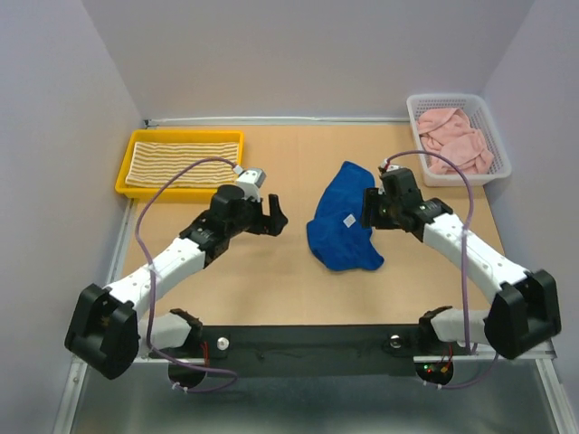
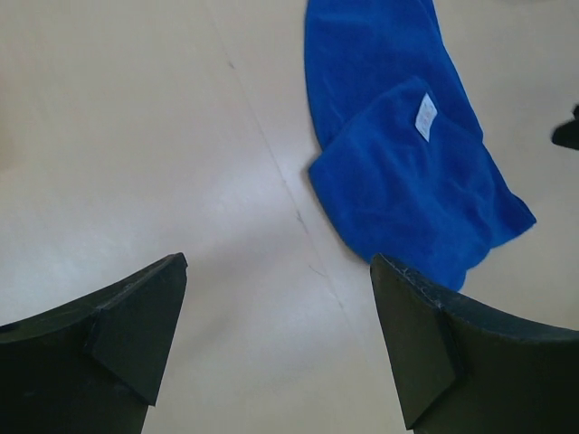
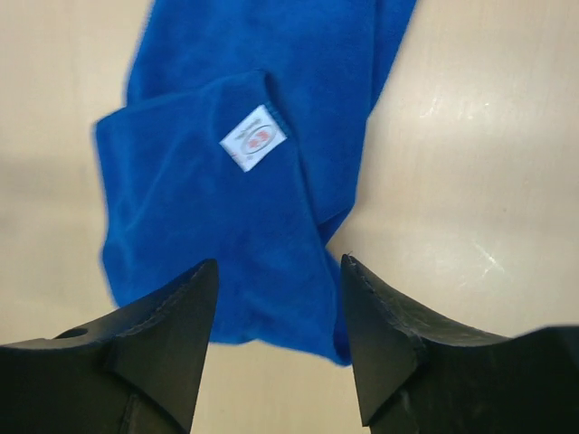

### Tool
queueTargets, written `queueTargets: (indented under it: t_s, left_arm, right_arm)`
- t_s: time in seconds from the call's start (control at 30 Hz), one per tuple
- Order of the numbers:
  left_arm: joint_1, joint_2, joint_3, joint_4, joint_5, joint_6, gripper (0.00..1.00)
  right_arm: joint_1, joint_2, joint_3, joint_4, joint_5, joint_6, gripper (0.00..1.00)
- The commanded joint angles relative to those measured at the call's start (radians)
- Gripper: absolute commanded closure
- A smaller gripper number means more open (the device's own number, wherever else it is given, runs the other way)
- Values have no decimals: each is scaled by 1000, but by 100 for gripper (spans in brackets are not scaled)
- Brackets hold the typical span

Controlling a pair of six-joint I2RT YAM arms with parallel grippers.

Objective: Fold and stack the towels
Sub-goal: Move the towel to the center of the board, then flatten out the crumpled towel

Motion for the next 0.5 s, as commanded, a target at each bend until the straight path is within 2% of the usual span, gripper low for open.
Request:
queueTargets:
  t_s: [0.0,0.1,0.2,0.47]
  left_arm:
    - [-111,90,56,29,-73,-105,7]
    - [-184,196,111,28,-115,-144,11]
    - [-234,293,181,10,-151,-156,12]
    - [-297,466,342,-12,-171,-158,12]
  right_arm:
    - [-26,142,102,85,116,-91,40]
    - [-67,230,162,104,69,-96,42]
    - [-79,300,154,107,4,-61,42]
    - [-90,196,-48,109,-119,2,36]
